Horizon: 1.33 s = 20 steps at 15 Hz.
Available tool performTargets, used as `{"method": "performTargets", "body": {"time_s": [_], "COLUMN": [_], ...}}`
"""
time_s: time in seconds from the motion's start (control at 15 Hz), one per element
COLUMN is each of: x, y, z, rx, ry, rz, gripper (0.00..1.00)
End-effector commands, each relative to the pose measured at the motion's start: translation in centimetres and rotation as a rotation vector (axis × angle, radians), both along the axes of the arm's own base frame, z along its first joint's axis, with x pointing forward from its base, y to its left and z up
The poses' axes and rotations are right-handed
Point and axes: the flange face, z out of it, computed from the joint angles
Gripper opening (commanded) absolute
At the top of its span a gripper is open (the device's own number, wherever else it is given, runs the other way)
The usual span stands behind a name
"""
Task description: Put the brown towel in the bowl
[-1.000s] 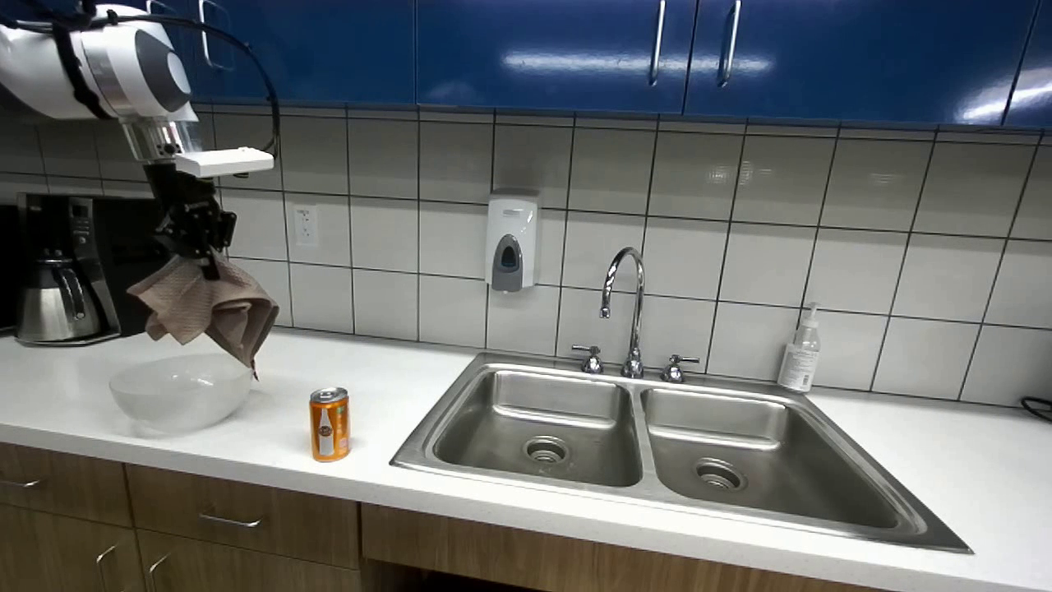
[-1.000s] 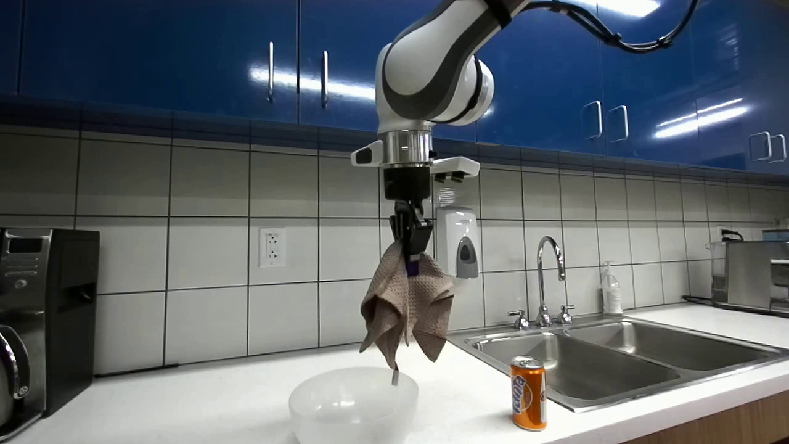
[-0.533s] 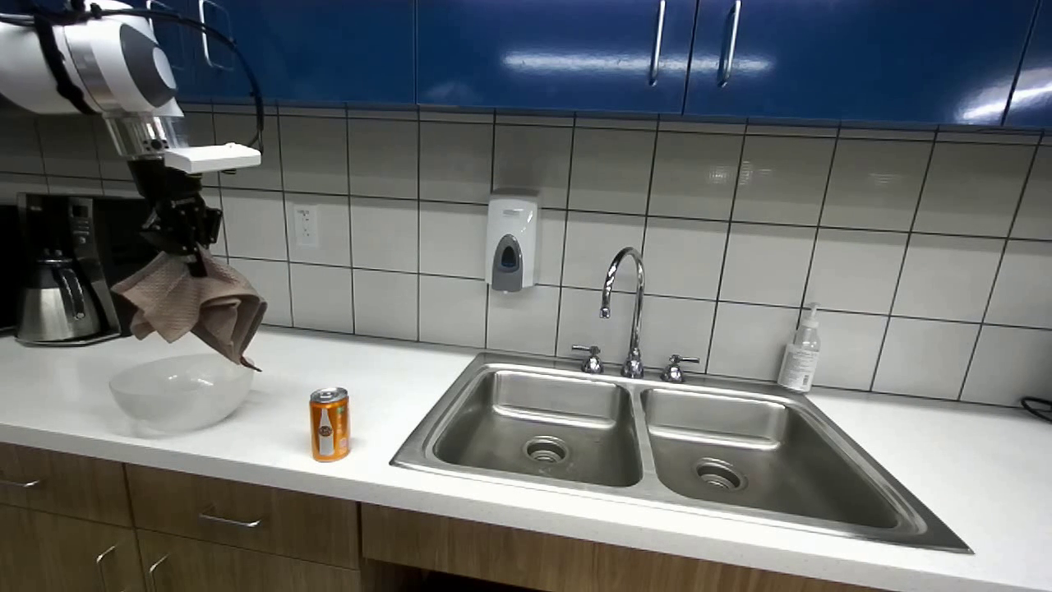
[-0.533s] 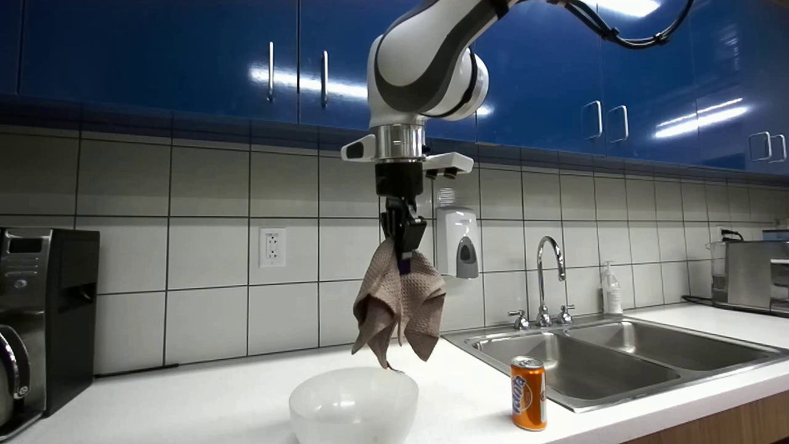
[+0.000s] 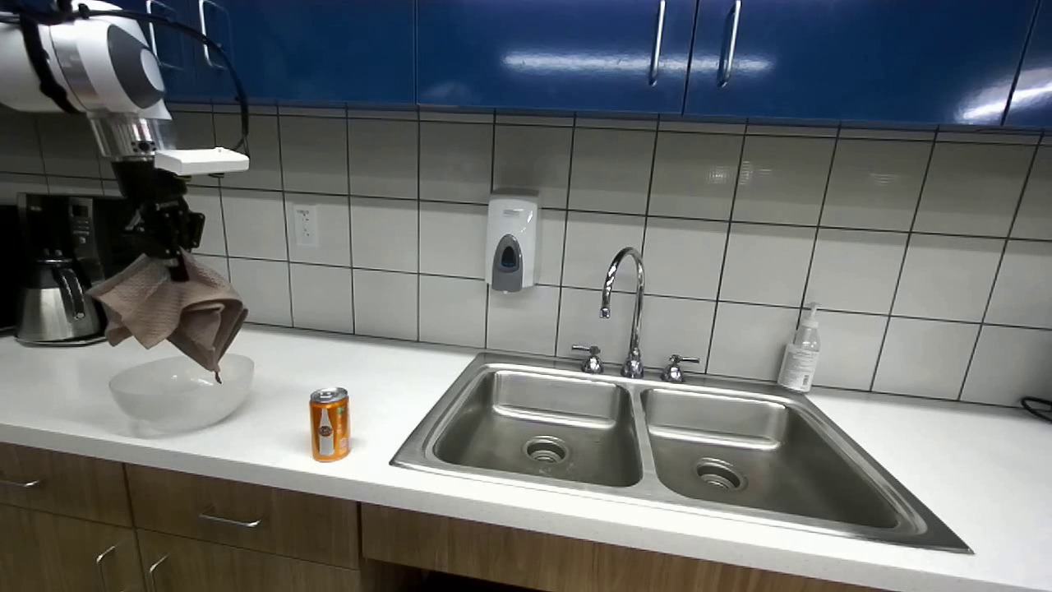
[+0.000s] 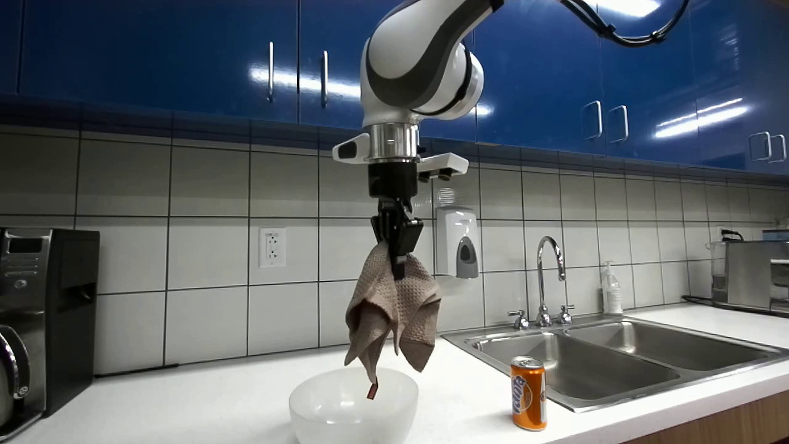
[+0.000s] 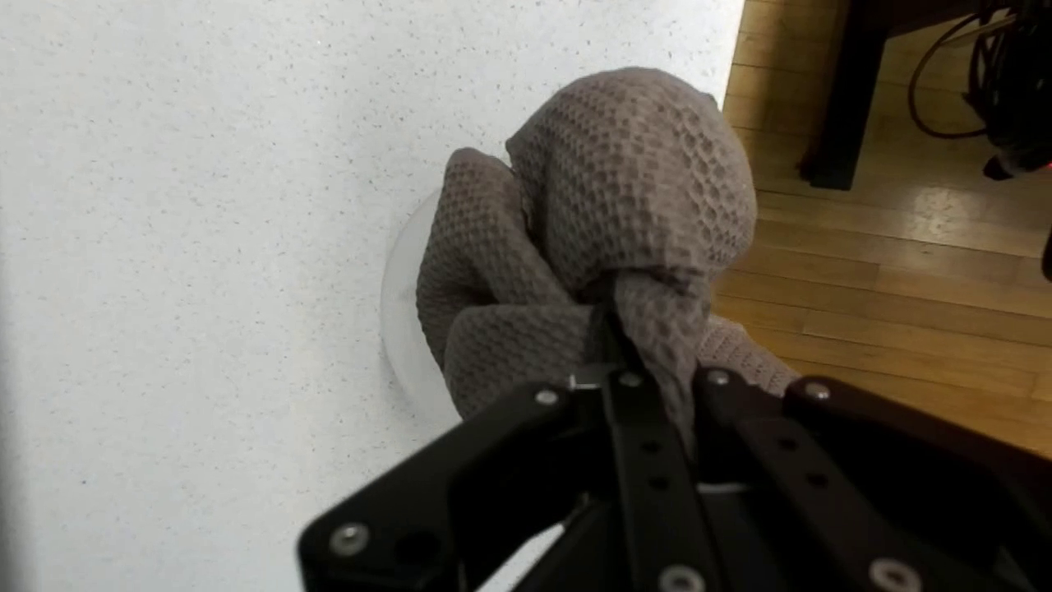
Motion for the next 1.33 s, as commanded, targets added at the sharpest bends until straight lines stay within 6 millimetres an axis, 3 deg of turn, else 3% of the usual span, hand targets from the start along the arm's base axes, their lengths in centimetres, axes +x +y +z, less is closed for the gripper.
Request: {"method": "performTargets", "body": {"time_s": [0.0, 0.87, 1.27], "x": [0.4, 4.2, 7.2], "y": [1.1, 4.8, 5.5], "z": [-0.2, -3.8, -6.4], "rx": [-0.013, -0.009, -0.015], "ry": [0.044, 0.126, 0.156], "rz": [0.036, 0.062, 0.054], "gripper": [0.02, 0.02, 0.02]}}
